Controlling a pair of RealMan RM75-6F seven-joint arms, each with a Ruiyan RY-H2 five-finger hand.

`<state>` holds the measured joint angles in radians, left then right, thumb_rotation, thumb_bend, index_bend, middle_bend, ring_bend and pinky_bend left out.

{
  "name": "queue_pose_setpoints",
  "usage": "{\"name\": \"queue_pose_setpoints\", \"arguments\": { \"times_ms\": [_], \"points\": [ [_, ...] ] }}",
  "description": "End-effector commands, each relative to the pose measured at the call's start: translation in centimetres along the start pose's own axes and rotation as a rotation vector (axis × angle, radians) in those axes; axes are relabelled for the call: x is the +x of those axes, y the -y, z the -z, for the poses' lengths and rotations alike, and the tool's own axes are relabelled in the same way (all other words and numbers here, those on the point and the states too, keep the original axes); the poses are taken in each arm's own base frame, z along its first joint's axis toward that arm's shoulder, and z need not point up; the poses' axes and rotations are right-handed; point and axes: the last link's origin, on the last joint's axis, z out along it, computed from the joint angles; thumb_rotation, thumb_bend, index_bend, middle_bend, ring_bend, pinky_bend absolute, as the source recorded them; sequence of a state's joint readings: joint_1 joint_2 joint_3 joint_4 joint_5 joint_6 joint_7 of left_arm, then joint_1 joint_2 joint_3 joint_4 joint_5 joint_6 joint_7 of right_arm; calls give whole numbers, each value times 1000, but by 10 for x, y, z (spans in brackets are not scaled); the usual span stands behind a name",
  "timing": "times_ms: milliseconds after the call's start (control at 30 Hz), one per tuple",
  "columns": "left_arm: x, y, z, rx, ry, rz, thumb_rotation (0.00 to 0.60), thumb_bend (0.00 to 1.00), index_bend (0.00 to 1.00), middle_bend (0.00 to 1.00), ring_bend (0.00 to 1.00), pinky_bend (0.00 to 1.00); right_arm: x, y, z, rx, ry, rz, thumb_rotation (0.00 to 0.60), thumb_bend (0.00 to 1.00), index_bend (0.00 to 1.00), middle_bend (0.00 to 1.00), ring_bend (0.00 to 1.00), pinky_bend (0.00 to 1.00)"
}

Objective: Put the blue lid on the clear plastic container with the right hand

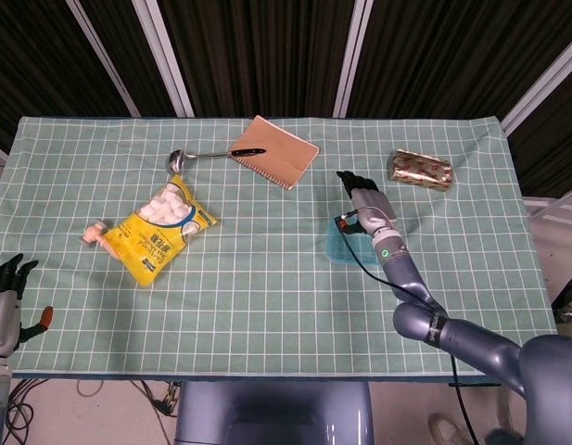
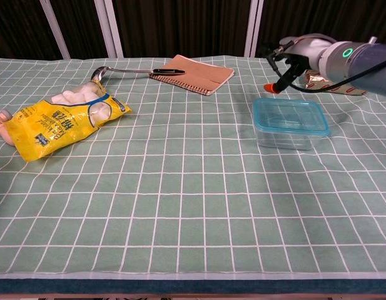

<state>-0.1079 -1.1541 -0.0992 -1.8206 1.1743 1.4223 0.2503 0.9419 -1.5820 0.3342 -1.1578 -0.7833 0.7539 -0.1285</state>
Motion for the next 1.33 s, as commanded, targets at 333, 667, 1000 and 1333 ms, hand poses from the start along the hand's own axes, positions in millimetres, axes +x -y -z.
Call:
{"name": "queue_pose_setpoints", "arguments": {
  "times_ms": [333, 667, 1000, 1333],
  "points": [
    [1, -3, 2, -28, -21, 4, 600, 361, 136, 0, 0, 0, 24, -10, 94, 80, -145, 71, 600, 394, 0, 0, 0, 0],
    [6, -7, 5, -80, -66, 16, 600, 361, 136, 0, 0, 0, 8, -53, 201, 33, -267, 205, 600, 393, 0, 0, 0, 0],
    [7, -9, 10, -101, -62, 6, 600, 361, 136, 0, 0, 0, -10, -100, 285, -45, -326, 321, 600, 393, 0, 0, 0, 0],
    [8, -13, 19, -137, -68, -12, 600, 361, 136, 0, 0, 0, -16, -125, 324, -129, -341, 388, 600, 393, 0, 0, 0, 0]
  ]
}}
